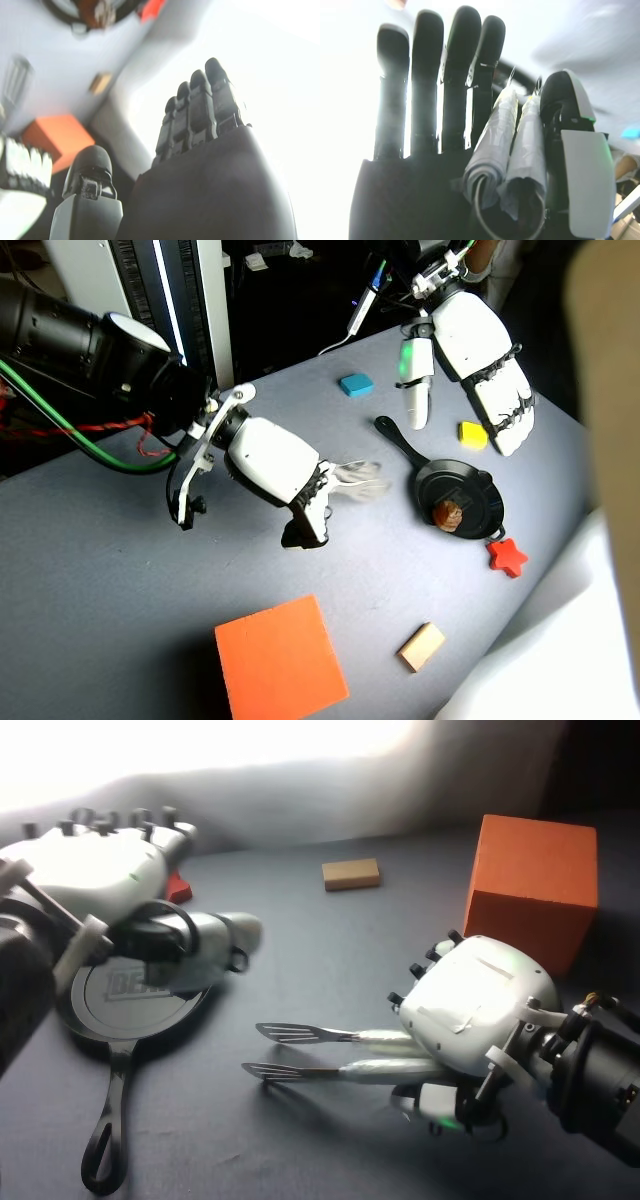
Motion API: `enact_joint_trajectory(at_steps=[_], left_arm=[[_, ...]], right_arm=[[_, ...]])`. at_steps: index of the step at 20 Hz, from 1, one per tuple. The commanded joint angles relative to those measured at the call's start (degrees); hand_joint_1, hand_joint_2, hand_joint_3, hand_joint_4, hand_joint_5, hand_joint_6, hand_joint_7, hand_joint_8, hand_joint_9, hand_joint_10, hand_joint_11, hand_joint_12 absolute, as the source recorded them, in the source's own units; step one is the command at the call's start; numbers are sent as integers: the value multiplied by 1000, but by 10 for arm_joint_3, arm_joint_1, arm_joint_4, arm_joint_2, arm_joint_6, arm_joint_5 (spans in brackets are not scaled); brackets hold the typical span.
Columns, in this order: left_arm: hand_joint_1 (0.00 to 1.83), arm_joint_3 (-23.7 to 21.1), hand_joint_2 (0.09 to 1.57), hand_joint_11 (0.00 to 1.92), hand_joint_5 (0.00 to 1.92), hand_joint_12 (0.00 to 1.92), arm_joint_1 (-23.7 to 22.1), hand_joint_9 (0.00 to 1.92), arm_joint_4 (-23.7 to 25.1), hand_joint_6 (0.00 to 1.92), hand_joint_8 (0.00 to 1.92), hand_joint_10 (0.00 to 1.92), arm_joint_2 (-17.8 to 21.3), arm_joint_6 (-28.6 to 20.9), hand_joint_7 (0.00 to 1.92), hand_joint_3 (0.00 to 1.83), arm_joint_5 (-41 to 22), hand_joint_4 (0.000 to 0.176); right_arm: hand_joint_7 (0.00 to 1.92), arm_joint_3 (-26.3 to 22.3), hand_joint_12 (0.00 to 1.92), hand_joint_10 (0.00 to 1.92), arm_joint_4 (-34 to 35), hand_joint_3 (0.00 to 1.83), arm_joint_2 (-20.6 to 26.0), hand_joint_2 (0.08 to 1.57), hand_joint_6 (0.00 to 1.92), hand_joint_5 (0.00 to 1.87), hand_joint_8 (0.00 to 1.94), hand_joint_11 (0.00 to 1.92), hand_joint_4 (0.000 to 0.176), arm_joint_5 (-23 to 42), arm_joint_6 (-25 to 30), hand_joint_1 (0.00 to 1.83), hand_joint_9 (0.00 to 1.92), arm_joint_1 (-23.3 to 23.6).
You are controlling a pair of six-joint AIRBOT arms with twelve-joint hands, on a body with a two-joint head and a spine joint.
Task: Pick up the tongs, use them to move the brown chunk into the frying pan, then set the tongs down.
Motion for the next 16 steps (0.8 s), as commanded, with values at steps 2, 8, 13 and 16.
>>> enact_joint_trajectory(at_steps=[2,8,13,16], left_arm=[[42,-6,1271,0,37,341,-5,99,49,4,4,4,2,0,81,0,25,0],[33,-47,1268,0,21,326,17,82,49,0,0,1,4,-13,70,0,-2,3],[8,-57,1275,0,20,239,45,73,49,1,4,6,5,-24,67,1,-31,0],[15,-52,1275,0,19,231,47,66,49,1,1,1,5,-23,66,1,-45,1]], right_arm=[[901,1,1578,990,-50,2,0,1289,383,816,585,454,0,-41,1,365,734,-4],[599,-4,1273,105,-69,0,14,1254,76,534,4,76,0,-40,2,83,544,-34],[269,-28,605,3,-69,0,35,1078,1,217,1,0,0,-34,-9,68,262,-54],[218,-49,445,1,-69,0,51,1059,1,177,0,0,0,-31,-14,36,204,-54]])
